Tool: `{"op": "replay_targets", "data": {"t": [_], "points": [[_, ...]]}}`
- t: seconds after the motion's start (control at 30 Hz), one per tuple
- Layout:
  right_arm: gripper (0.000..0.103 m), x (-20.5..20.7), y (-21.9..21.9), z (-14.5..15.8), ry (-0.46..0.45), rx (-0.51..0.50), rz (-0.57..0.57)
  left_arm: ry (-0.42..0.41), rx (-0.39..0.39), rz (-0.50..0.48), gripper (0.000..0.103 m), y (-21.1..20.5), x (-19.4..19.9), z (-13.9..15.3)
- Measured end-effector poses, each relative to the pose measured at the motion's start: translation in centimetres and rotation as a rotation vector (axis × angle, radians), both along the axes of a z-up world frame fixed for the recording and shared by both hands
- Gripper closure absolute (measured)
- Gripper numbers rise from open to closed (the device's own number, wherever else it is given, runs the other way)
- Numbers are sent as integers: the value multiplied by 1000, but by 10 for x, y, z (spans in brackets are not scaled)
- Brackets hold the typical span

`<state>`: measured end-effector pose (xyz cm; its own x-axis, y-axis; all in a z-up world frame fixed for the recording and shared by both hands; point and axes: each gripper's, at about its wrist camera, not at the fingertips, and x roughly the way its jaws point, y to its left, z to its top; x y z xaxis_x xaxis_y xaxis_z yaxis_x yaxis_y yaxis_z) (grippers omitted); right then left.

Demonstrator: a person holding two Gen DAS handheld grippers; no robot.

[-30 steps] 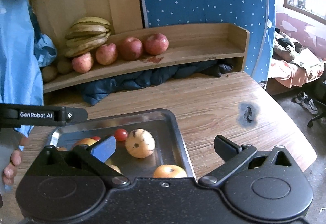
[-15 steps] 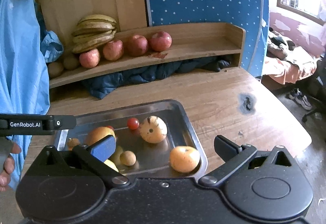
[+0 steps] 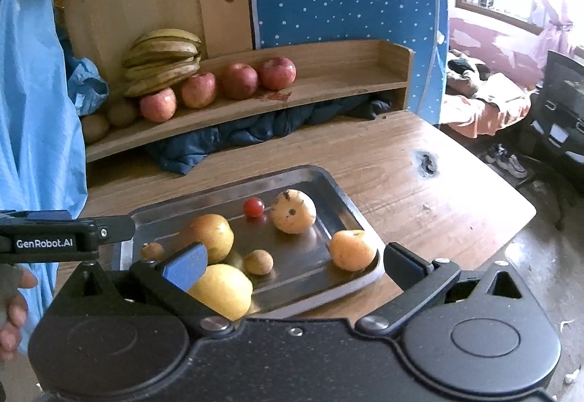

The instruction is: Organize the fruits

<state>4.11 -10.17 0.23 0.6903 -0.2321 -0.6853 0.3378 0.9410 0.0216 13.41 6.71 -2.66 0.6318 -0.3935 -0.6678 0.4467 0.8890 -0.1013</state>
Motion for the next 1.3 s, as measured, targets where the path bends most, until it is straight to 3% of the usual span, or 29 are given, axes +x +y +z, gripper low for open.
{"op": "replay_targets", "data": {"t": [0.53, 1.3], "points": [[1, -44, 54, 3, -22, -29, -106, -3, 24, -122, 0, 45, -29, -6], [1, -67, 81, 7, -5, -49, -89, 24, 22, -110, 0, 67, -68, -9]]}}
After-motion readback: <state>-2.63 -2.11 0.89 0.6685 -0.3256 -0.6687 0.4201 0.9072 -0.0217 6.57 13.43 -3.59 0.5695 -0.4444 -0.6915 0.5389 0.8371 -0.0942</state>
